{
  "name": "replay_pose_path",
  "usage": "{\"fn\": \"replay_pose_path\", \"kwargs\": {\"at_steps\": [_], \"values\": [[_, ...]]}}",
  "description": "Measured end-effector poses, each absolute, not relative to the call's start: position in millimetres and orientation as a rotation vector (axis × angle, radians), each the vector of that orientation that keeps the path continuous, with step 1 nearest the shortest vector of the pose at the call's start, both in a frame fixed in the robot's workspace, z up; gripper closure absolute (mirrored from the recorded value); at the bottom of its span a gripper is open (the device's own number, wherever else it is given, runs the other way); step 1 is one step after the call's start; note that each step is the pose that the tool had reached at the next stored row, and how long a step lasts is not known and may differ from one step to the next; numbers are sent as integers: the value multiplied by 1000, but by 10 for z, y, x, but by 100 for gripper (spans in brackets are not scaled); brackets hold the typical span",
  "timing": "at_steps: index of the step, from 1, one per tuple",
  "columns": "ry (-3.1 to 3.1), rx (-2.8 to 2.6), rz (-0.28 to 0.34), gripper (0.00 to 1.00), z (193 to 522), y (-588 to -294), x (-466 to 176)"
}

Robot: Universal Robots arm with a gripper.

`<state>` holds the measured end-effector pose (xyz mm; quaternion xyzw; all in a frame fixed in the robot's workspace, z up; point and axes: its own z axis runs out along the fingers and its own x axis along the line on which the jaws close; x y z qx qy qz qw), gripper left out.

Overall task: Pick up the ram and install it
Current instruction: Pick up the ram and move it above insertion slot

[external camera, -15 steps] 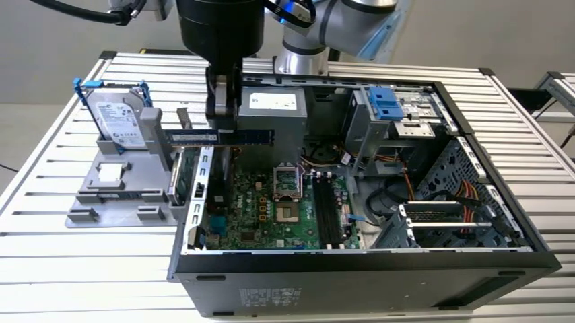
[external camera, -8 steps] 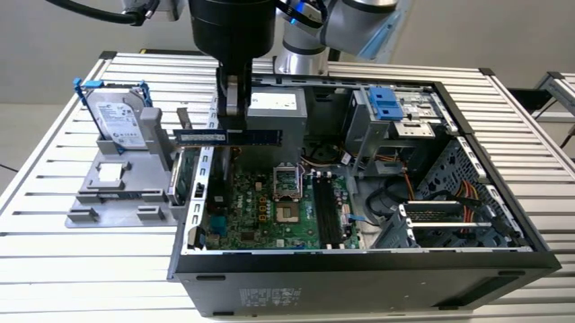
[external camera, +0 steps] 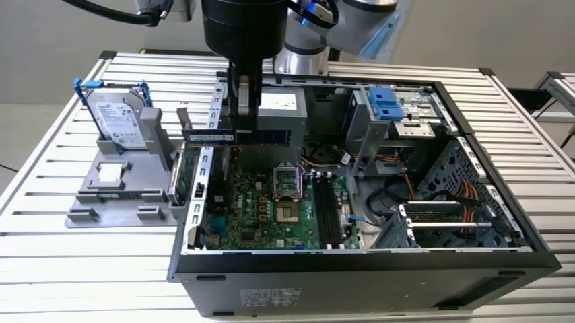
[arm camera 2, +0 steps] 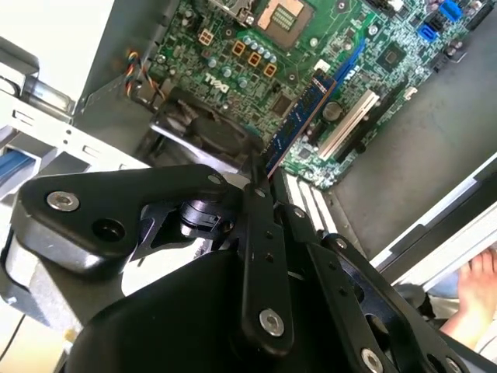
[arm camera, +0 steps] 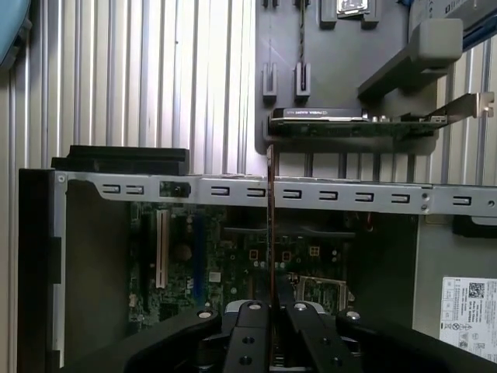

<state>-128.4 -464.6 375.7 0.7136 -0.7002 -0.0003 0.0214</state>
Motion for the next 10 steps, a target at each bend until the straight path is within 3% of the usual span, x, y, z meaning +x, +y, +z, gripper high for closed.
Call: {"fn": "replay_pose_path", "kwargs": {"at_steps": [10], "values": [[-2170, 2212, -1, 100, 3757, -4646, -1139]]}}
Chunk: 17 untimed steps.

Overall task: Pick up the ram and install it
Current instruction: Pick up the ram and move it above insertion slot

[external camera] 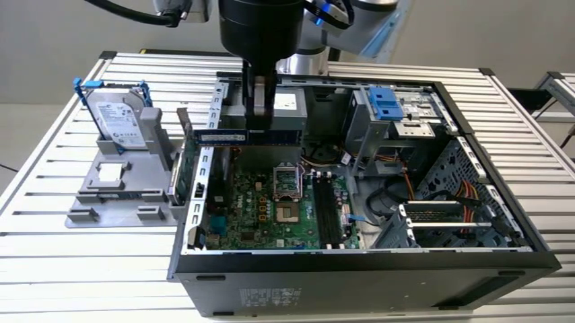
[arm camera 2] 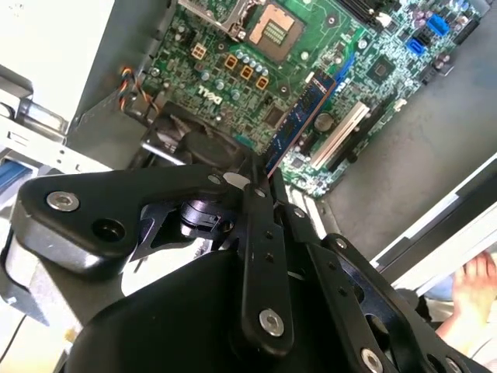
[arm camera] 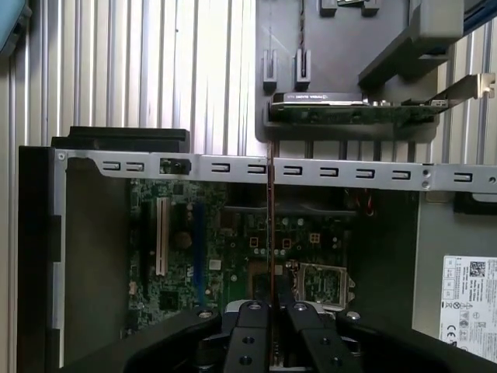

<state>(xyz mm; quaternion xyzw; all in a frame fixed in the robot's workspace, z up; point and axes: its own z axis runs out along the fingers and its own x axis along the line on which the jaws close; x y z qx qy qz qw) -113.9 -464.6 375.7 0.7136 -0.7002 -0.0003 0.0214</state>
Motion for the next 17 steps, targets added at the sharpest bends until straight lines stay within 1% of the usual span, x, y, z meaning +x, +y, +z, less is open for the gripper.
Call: {"fn": "replay_pose_path", "kwargs": {"at_steps": [17], "values": [[-2171, 2212, -1, 100, 3757, -4645, -904]]}}
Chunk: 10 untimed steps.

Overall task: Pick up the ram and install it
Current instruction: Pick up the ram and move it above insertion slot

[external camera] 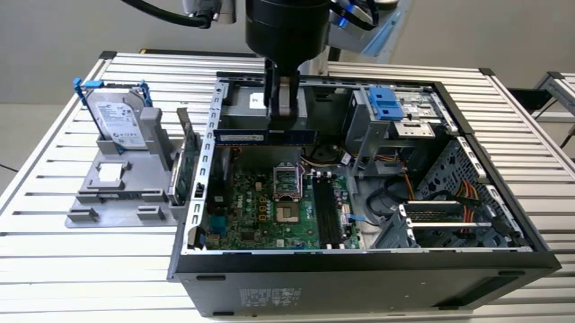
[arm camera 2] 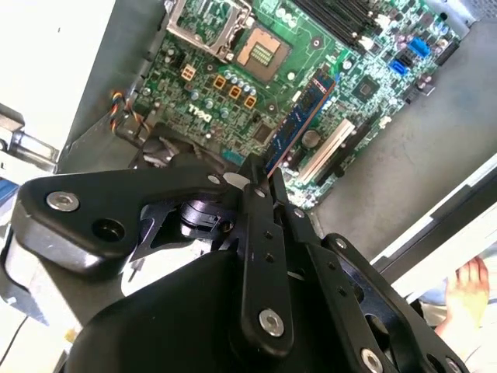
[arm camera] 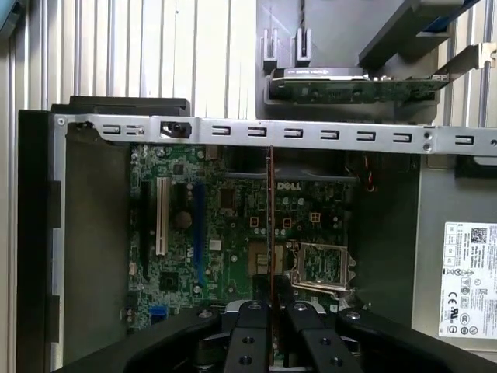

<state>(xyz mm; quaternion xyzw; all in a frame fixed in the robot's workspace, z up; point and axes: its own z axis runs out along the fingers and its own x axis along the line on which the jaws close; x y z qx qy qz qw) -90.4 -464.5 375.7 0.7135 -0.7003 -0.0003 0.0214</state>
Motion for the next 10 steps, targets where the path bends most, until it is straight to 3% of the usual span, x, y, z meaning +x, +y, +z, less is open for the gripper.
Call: {"fn": "replay_pose_path", "kwargs": {"at_steps": [10], "values": [[-2191, 2191, -1, 100, 3757, -4642, -740]]}}
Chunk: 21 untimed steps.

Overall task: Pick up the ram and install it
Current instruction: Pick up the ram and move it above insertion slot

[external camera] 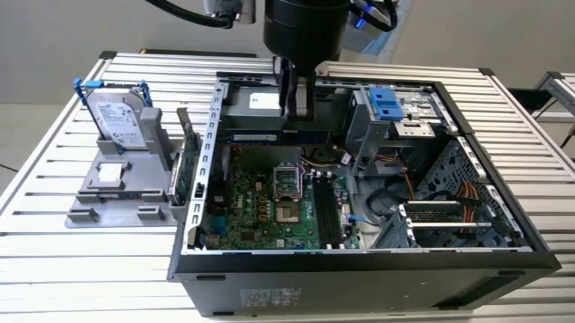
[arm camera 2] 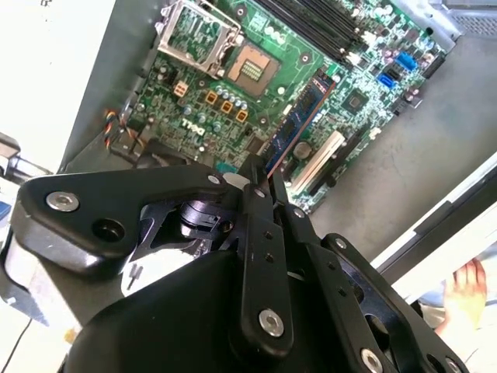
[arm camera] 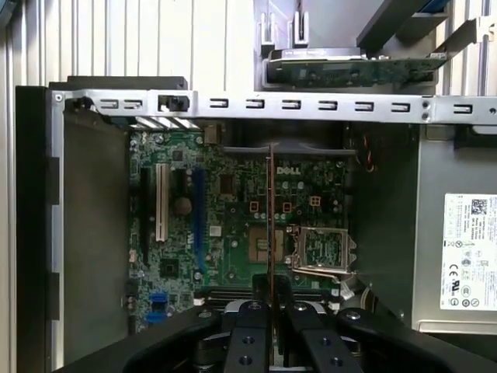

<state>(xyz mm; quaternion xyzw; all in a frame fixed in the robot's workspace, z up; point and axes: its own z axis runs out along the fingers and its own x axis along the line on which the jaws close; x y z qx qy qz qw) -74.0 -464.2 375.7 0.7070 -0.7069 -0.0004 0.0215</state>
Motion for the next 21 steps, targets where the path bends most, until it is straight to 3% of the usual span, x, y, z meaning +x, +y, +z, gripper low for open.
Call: {"fn": "replay_pose_path", "kwargs": {"at_steps": [21], "values": [[-2229, 2152, -2, 100, 3757, -4488, -455]]}}
